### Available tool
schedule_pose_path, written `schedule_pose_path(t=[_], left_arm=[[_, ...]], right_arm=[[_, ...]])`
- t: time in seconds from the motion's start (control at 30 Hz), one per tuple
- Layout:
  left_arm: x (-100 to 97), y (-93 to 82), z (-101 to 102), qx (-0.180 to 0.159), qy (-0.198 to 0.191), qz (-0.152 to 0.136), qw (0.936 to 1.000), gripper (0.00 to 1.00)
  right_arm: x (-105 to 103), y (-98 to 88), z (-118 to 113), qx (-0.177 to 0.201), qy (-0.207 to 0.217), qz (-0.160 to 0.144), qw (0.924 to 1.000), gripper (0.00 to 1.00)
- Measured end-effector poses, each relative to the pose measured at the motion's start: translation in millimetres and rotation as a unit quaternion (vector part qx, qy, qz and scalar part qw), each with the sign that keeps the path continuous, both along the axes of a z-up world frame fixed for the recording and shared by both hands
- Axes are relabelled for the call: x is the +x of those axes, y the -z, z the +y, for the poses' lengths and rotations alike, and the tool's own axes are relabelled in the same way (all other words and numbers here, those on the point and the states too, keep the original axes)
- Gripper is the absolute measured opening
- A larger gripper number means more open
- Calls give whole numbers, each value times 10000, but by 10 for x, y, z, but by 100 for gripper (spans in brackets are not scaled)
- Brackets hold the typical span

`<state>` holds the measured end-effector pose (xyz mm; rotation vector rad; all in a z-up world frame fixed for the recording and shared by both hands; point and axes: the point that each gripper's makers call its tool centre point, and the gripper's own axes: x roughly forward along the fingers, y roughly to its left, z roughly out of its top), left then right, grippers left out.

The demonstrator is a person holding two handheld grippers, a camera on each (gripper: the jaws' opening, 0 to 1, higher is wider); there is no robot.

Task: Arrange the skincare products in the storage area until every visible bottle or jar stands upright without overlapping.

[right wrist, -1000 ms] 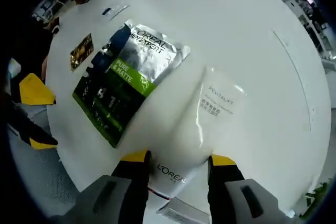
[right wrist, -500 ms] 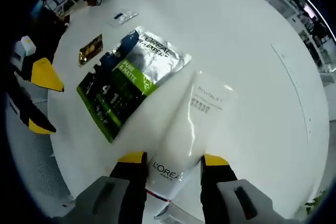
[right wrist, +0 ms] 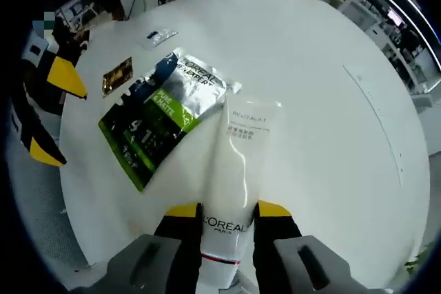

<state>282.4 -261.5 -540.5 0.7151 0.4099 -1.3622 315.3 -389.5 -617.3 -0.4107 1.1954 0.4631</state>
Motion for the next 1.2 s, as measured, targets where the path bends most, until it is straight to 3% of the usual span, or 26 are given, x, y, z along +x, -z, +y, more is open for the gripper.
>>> schedule_pose_path(t=[0.2, 0.4, 0.5, 0.57, 0.6, 0.73, 0.8, 0.93, 0.97, 1.0, 1.07, 1.17, 1.2], left_arm=[[122, -96, 4, -409, -424, 219, 9980, 39], [207, -213, 21, -845, -773, 496, 9922, 39], [246, -289, 1, -1180, -942, 709, 9860, 39], [235, -364, -28, -1488, -987, 1026, 9786, 40], [243, -423, -64, -1766, -1026, 1376, 9692, 40], [288, -609, -137, -2357, -1123, 1774, 9489, 40], [303, -696, -134, -2660, -1256, 2038, 9338, 40], [410, -932, -126, -3355, -1511, 2419, 8978, 41], [439, -987, -109, -3551, -1576, 2524, 8862, 41], [443, -1004, -105, -3610, -1581, 2563, 8826, 41], [469, -1101, -88, -3953, -1655, 2821, 8583, 44], [479, -1212, -67, -4297, -1685, 3165, 8288, 57], [476, -1214, -64, -4306, -1647, 3157, 8293, 63]], right_arm=[[112, -87, -57, -73, -98, -298, 9995, 17], [307, -458, -61, 151, 11, -984, 9950, 17], [358, -616, -28, 199, -32, -1248, 9920, 17], [405, -742, 2, 224, -97, -1491, 9885, 17], [405, -809, 35, 286, -104, -1545, 9875, 17], [388, -1022, 177, 290, -338, -1862, 9815, 17], [387, -1089, 235, 332, -436, -2005, 9782, 17], [337, -1255, 416, 427, -609, -2311, 9701, 17], [319, -1307, 480, 475, -654, -2380, 9679, 17], [300, -1351, 534, 512, -700, -2440, 9659, 17], [272, -1434, 634, 584, -791, -2568, 9615, 17], [232, -1529, 799, 629, -975, -2714, 9554, 18], [221, -1548, 828, 621, -1002, -2753, 9541, 18]])
